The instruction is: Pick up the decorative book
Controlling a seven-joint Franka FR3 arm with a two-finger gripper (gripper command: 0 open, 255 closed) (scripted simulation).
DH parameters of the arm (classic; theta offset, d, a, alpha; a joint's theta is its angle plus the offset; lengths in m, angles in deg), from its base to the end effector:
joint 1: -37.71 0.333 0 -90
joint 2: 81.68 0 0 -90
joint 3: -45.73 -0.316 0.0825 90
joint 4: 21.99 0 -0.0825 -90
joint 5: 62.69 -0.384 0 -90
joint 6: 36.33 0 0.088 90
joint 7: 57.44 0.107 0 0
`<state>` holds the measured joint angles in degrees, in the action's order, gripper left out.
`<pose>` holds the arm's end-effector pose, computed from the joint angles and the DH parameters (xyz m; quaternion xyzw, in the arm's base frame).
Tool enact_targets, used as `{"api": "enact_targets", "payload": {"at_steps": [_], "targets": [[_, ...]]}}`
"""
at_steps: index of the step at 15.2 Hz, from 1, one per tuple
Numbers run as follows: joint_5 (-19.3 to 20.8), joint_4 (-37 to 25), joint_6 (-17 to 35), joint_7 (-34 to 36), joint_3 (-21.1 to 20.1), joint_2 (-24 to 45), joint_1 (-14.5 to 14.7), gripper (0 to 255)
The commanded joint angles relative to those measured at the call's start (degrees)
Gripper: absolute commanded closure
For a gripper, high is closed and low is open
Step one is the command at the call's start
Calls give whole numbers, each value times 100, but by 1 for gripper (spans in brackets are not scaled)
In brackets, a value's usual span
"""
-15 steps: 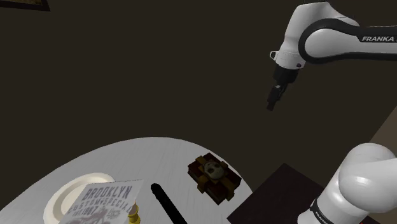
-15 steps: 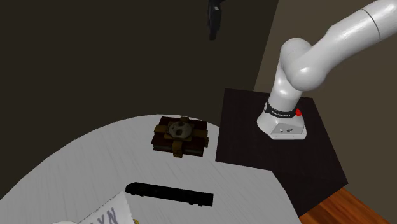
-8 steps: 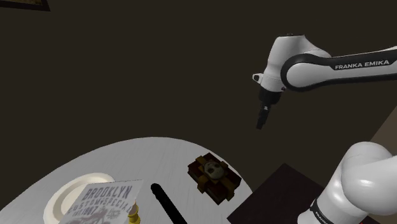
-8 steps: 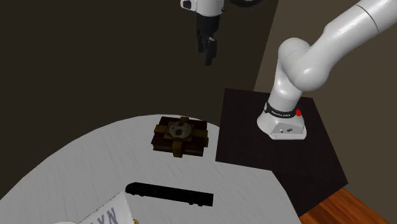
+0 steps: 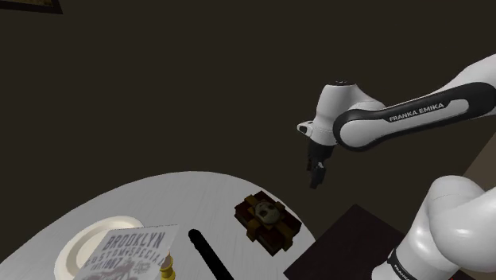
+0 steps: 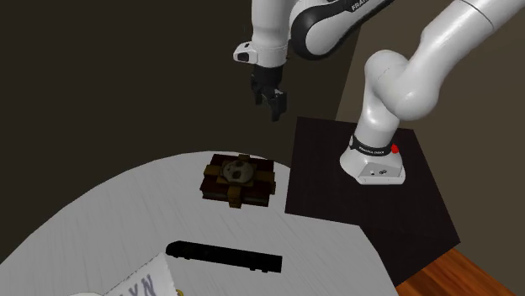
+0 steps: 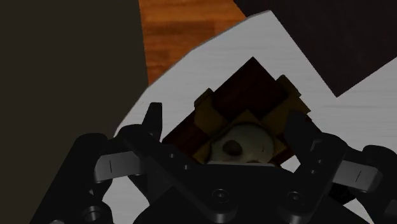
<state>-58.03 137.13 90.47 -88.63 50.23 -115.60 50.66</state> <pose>0.3409 0.0504 0.3823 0.9299 0.3673 0.0114 0.0134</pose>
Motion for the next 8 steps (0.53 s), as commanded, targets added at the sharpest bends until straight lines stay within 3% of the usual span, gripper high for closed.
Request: {"api": "enact_targets", "payload": {"at_steps": [1, 8], "targets": [[-38, 151, 423, -302, 53, 310, 177, 0], [-296, 551, 1938, -1411, 230, 1610, 847, 0]]}}
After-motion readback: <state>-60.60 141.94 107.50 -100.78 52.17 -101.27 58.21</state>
